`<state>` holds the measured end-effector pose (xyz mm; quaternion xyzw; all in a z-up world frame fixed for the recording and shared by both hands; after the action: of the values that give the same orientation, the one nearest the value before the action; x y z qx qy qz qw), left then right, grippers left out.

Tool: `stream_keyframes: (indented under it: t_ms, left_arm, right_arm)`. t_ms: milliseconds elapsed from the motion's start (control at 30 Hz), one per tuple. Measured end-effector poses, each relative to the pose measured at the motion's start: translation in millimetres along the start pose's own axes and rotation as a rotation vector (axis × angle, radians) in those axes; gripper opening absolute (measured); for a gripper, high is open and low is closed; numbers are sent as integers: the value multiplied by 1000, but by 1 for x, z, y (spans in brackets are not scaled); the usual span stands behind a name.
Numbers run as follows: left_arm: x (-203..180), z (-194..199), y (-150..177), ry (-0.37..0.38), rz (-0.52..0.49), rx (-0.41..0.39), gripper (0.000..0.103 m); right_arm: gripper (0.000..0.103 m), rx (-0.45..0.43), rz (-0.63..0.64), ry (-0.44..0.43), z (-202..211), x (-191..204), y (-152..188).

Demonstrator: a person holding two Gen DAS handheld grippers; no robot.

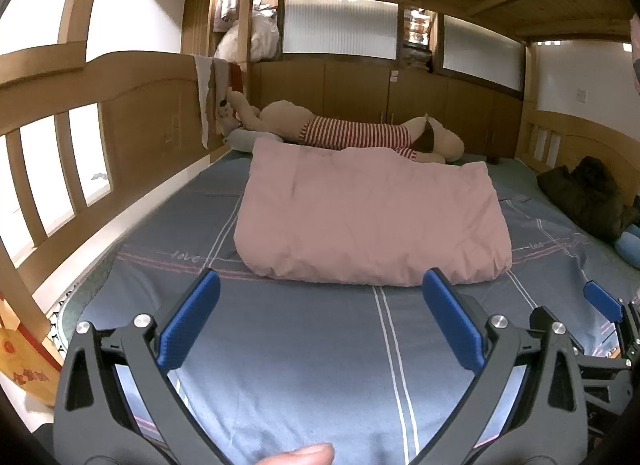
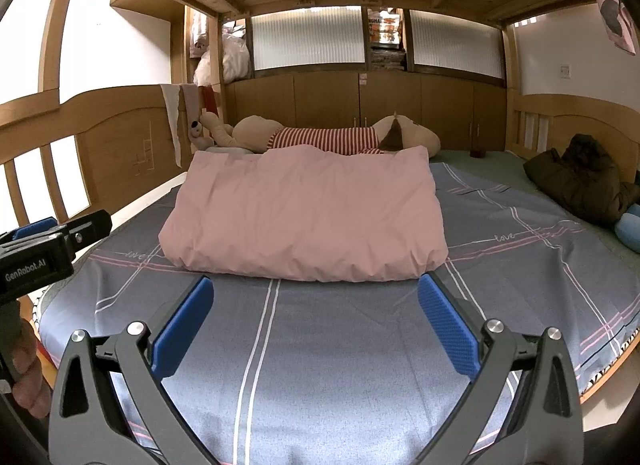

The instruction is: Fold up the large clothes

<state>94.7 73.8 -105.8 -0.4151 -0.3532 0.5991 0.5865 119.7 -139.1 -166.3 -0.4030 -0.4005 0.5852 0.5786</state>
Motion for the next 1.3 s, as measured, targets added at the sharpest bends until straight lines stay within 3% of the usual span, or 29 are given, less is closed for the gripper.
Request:
stream_keyframes:
  t_ms: [1300]
  left_arm:
    - [-2, 1, -1, -10, -1, -9, 101]
  right_arm:
    - [102, 4, 1, 0, -2, 1, 2]
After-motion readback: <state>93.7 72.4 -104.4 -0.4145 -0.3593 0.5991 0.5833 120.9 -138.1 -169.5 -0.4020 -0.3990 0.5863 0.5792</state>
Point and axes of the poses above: each gripper's, at about its wrist camera, not at the fingertips, and z roughly against the way its jaws point, x to its left, y to its underside, the point moved 4 cm from there along -z, roughly the way its jaws point, and after that the axes turned 8 degrees about y, right-handed, at the moved point
